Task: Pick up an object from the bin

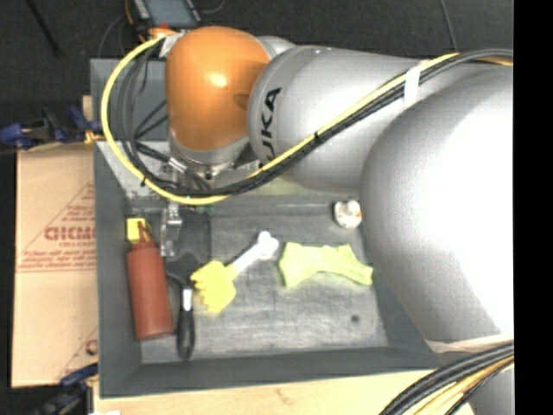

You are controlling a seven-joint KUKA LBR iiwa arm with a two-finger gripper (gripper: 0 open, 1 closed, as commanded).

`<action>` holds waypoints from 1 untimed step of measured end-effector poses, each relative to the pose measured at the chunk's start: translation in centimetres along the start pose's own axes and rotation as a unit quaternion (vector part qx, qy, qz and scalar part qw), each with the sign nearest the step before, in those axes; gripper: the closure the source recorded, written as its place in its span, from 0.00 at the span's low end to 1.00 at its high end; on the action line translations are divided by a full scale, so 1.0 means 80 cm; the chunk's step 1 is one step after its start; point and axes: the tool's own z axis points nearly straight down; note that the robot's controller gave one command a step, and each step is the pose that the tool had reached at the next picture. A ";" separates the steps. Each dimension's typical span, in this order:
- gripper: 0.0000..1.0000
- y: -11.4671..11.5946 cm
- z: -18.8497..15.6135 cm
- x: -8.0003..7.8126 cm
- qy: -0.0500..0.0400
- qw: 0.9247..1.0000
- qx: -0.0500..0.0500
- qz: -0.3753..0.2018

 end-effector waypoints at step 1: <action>0.00 -0.001 -0.007 -0.003 -0.004 1.000 -0.001 0.002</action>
Offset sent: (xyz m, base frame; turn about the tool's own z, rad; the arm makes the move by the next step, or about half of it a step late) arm -0.0295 -0.0807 -0.1211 -0.3450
